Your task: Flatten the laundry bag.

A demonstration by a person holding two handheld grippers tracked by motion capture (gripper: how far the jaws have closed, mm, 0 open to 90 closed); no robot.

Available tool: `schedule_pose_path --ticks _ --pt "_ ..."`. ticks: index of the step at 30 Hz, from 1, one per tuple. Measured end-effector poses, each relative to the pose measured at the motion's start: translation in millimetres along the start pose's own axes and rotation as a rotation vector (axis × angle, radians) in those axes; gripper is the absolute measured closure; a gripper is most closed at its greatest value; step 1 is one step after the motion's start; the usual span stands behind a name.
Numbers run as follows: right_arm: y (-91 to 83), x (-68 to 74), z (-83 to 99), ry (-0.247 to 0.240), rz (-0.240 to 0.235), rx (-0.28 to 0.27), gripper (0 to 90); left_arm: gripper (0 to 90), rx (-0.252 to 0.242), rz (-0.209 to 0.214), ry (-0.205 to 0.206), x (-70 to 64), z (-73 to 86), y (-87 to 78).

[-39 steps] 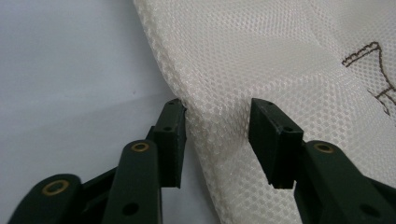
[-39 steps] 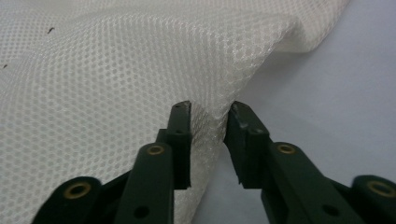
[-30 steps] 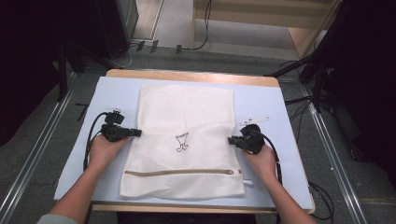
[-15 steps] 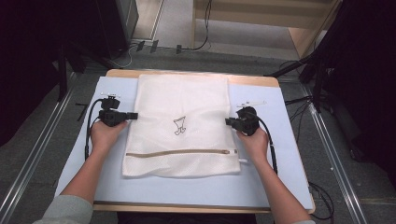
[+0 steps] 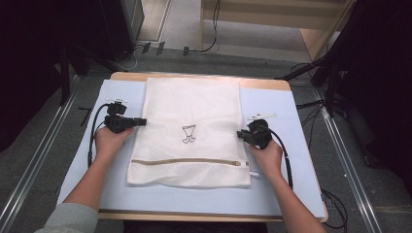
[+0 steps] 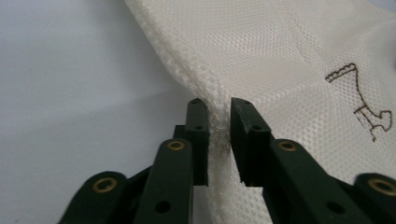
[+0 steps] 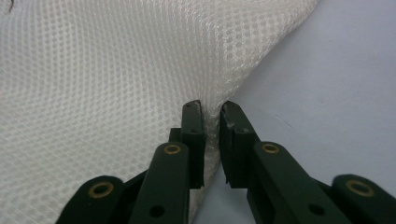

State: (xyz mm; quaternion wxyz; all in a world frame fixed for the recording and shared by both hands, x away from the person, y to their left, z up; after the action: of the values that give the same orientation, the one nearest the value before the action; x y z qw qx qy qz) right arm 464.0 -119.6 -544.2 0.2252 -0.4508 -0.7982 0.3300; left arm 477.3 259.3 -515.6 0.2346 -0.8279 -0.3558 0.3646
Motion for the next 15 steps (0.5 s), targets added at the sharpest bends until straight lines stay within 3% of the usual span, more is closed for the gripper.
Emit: schedule_pose_path --ticks 2,4,6,11,15 --pt "1.4 -2.7 0.3 -0.032 0.014 -0.027 77.0 73.5 -0.002 -0.006 0.014 -1.0 -0.7 -2.3" --pt "2.3 -3.6 0.0 -0.027 0.011 -0.039 75.2 68.9 -0.007 -0.007 0.028 -3.8 -1.3 -4.8" --pt "0.8 -4.4 -0.9 -0.022 0.029 -0.03 66.5 64.1 -0.012 -0.005 0.048 -9.0 -1.9 -7.8" --pt "-9.2 0.4 -3.1 0.009 -0.033 -0.04 55.8 59.0 -0.023 0.0 0.098 -20.1 -4.3 -14.4" --pt "-22.8 6.6 -3.9 0.014 -0.064 -0.07 54.6 56.3 -0.042 0.021 0.093 -25.5 -7.7 -22.4"
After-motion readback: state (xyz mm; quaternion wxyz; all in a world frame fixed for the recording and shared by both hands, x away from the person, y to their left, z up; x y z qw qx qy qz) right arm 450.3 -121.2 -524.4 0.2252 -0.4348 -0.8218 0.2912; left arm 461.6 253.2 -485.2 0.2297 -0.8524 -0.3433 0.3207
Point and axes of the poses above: each handheld gripper's, and its own axes: y roughly forward along the jaws, z roughly out of its underside, x roughly to its left, the point moved 10 cm from there along y, roughly forward along the jaws, and after that the axes turned 6 degrees about z, right-handed, at the moved point
